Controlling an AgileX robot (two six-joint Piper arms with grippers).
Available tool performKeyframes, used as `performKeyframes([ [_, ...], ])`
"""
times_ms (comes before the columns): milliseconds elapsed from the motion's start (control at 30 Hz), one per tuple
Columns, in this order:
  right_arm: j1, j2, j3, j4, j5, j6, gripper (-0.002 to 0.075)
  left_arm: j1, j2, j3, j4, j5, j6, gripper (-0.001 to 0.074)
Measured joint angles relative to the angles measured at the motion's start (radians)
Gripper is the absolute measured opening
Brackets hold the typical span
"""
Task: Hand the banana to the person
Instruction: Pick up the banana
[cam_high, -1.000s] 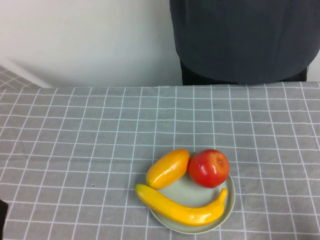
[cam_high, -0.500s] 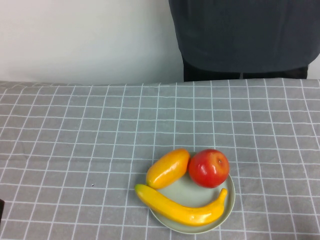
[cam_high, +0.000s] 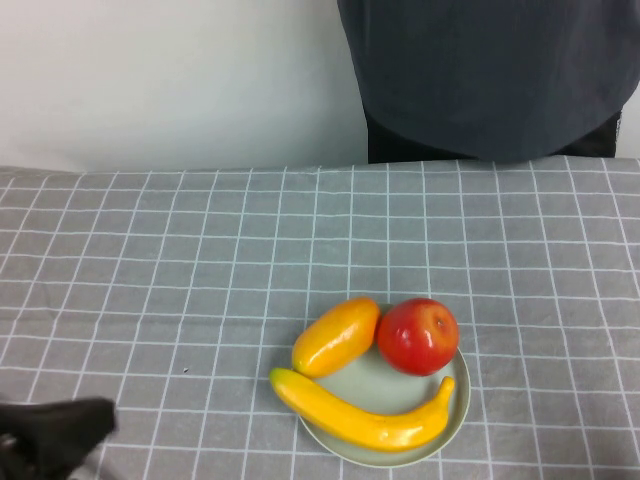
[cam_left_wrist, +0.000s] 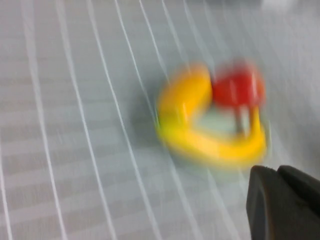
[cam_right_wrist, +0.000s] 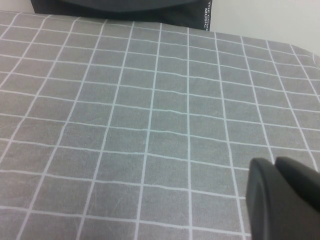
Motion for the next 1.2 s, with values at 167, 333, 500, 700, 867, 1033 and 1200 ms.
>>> performKeyframes([
  [167, 0.0, 0.0, 0.0, 0.0, 0.0, 0.0, -0.0009, -0.023, 0.315, -0.201, 0.062, 0.282, 0.119, -0.0005],
  [333, 0.0, 0.0, 0.0, 0.0, 0.0, 0.0, -0.0009, -0.17, 0.502, -0.303, 0.17, 0.294, 0.131, -0.0005],
  [500, 0.0, 0.0, 0.0, 0.0, 0.0, 0.0, -0.0009, -0.361, 0.635, -0.362, 0.313, 0.292, 0.119, -0.0005],
  [700, 0.0, 0.0, 0.0, 0.0, 0.0, 0.0, -0.0009, -0.555, 0.826, -0.508, 0.377, 0.327, 0.28, -0.0005],
  [867, 0.0, 0.0, 0.0, 0.0, 0.0, 0.0, -0.0009, -0.664, 1.012, -0.63, 0.471, 0.334, 0.33, -0.0005],
  [1033, 0.0, 0.0, 0.0, 0.0, 0.0, 0.0, -0.0009, -0.765, 1.172, -0.727, 0.559, 0.286, 0.402, -0.0005],
  [1200, 0.0, 0.0, 0.0, 0.0, 0.0, 0.0, -0.0009, -0.773, 1.264, -0.781, 0.559, 0.255, 0.558, 0.0038],
])
